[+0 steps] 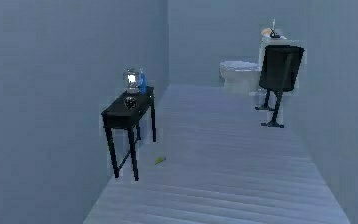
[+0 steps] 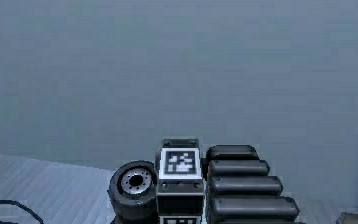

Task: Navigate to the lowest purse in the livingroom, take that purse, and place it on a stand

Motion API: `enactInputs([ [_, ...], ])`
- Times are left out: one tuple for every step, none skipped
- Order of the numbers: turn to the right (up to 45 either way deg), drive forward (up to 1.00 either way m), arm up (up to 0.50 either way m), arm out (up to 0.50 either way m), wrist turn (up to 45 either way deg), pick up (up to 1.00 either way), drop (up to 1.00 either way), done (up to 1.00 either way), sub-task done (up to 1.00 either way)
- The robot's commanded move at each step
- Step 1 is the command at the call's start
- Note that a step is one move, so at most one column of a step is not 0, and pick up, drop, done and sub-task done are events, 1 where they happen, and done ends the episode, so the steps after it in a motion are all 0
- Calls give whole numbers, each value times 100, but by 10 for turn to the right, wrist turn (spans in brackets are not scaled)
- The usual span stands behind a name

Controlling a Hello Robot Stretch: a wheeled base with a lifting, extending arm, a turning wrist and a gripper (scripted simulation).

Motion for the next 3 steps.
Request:
enactInputs([
  [0, 100, 0, 0, 0, 0, 0, 0, 0],
  [-30, 0, 0, 0, 0, 0, 0, 0, 0],
  [0, 80, 0, 0, 0, 0, 0, 0, 0],
])
